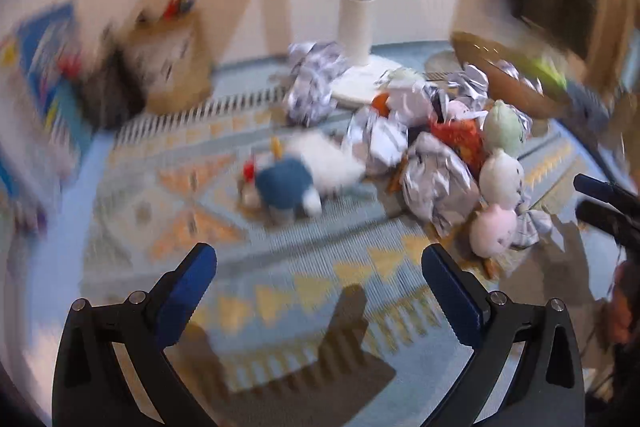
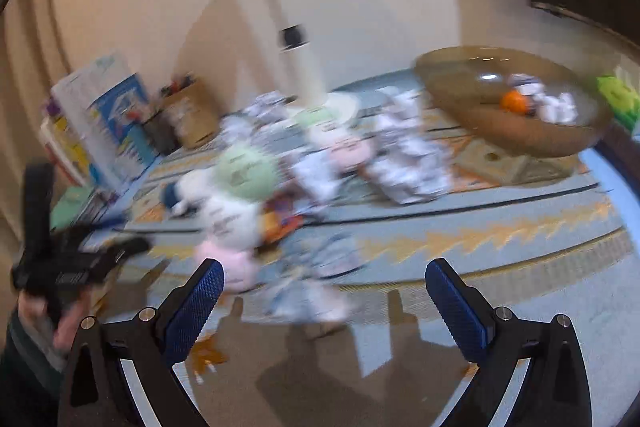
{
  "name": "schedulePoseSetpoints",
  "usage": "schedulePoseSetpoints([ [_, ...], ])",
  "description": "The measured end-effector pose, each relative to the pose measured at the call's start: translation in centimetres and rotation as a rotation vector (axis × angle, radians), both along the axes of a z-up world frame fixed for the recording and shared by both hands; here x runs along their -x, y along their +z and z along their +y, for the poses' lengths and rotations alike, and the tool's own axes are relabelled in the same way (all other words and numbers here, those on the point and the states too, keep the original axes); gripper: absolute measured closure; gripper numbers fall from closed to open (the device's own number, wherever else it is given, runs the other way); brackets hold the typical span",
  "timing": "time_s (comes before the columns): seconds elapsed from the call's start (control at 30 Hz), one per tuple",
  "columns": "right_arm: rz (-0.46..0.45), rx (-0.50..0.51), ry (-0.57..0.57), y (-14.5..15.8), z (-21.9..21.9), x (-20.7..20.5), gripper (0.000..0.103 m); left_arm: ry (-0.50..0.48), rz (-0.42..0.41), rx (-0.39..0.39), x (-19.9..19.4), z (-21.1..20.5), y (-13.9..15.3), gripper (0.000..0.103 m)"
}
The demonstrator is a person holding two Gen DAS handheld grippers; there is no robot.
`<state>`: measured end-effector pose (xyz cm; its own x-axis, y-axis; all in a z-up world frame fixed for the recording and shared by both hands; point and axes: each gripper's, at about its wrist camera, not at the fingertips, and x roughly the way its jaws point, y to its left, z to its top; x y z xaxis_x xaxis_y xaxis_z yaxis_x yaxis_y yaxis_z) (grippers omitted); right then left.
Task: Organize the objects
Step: 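Move both grippers back toward the plush toys on the rug, then grasp the stacked plush toy with the right gripper while the left grasps the white-blue plush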
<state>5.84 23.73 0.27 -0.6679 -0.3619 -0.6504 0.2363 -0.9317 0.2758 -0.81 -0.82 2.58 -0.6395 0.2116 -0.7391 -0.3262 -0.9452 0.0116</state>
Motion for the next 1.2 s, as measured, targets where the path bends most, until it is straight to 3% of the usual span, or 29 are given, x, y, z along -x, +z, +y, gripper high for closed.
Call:
schedulePoseSetpoints([
  [0.07,-0.052,0.022,0.008,-0.4,-2.1,0.7,0.002,-0.06,0.004,0.028,1.8,0.3,0.1,0.001],
  [0.17,-0.091,0.03,0.031,-0.8,-4.7,1.7,0.002,-0.13,-0.024,0.145,4.9,1.2,-1.4,0.001],
  [0.3,-0.113,-0.047,-0.001,-1.3,-6.9,3.0,0.005,-0.197,-0.038,0.151,6.8,1.4,-2.8,0.001],
  [0.33,-0.136,-0.039,-0.006,-1.6,-7.2,3.5,0.01,-0.202,-0.045,0.143,7.0,1.5,-2.9,0.001],
  [0.4,-0.155,-0.023,-0.011,-1.8,-7.4,4.1,0.026,-0.207,-0.068,0.11,7.6,1.8,-3.4,0.01],
  [0.47,-0.146,-0.017,-0.024,-1.7,-7.5,4.5,0.044,-0.216,-0.055,0.118,7.1,2.5,-3.5,0.033],
  [0.53,-0.128,-0.037,-0.039,-1.7,-7.2,4.3,0.054,-0.216,-0.034,0.144,6.6,3.0,-3.5,0.041],
  [0.6,-0.118,-0.037,-0.046,-1.5,-6.5,3.8,0.054,-0.189,-0.019,0.148,5.9,3.1,-3.1,0.046],
  [0.7,-0.084,0.021,-0.015,-0.5,-5.0,2.4,0.055,-0.11,-0.017,0.074,4.8,2.3,-2.2,0.047],
  [0.8,-0.006,0.019,-0.018,1.8,-3.3,0.6,0.055,-0.012,-0.044,-0.104,2.9,0.4,-0.4,0.047],
  [0.93,0.011,-0.116,0.037,4.6,-0.5,-0.7,0.055,0.123,-0.078,-0.282,0.8,-1.3,0.9,0.047],
  [1.07,-0.119,-0.391,0.136,4.1,0.6,-0.8,0.055,0.17,-0.075,-0.352,-2.2,-0.1,-1.1,0.047],
  [1.13,-0.148,-0.5,0.149,2.8,0.7,-0.9,0.055,0.154,-0.084,-0.334,-2.9,1.3,-2.3,0.047],
  [1.2,-0.183,-0.494,0.149,1.4,1.0,-0.8,0.055,0.169,-0.026,-0.23,-3.4,2.8,-2.7,0.046],
])
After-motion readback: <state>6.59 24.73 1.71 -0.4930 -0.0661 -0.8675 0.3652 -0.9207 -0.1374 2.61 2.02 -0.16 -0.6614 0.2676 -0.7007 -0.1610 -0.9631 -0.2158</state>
